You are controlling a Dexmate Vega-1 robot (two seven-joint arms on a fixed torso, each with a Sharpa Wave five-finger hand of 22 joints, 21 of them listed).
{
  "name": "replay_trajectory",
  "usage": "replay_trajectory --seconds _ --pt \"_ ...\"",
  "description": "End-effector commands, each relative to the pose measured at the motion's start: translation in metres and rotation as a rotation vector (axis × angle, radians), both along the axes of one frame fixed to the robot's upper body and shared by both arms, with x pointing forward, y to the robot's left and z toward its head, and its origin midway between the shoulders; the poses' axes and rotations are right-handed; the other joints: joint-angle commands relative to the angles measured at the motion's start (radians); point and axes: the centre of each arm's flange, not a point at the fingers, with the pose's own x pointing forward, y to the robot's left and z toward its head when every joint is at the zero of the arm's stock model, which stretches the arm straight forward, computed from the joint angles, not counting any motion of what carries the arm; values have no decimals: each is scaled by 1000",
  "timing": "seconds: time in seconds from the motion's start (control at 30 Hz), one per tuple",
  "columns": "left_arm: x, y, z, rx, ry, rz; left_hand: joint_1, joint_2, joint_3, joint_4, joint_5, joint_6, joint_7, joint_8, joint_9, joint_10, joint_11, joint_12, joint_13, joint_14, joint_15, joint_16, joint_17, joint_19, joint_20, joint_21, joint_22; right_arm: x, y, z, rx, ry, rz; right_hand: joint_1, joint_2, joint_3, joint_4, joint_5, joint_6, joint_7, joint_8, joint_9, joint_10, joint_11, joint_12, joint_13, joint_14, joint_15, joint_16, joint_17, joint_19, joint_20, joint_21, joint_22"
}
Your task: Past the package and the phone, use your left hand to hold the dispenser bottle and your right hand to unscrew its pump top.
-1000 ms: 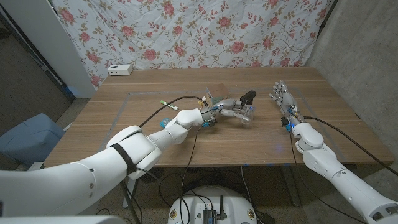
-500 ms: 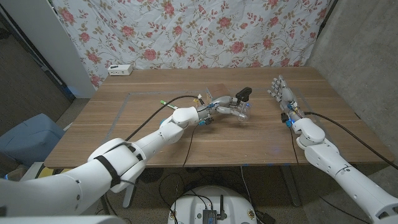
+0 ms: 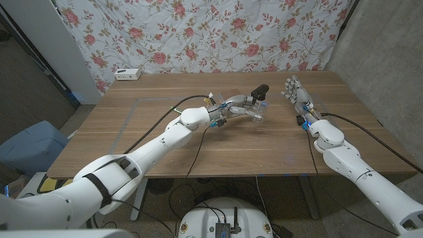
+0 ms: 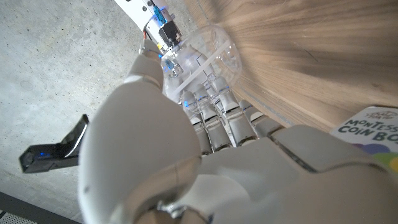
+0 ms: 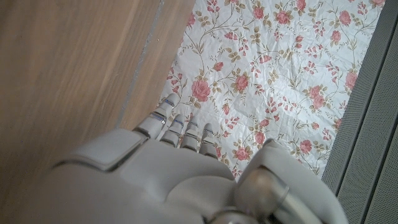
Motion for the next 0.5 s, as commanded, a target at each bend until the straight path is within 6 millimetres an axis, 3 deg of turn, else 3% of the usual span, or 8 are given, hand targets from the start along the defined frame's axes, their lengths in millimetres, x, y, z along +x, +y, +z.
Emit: replay_trajectory --seconds 0.03,0.5 --pt "-11 12 10 -13 2 52 21 37 0 3 4 16 3 7 5 13 -1 3 3 11 -116 -3 2 1 -75 -2 3 -1 6 16 -73 7 5 4 -8 0 -3 8 0 -1 3 3 -1 4 2 1 0 0 -3 0 0 -11 7 5" --pt "-20 25 15 -42 6 114 21 41 -3 4 5 26 4 7 6 20 0 4 8 20 -115 -2 2 2 -80 -2 3 -2 18 34 -161 6 -1 17 -12 3 -13 9 13 -6 8 3 10 2 6 1 3 -4 -2 -2 5 -16 8 5"
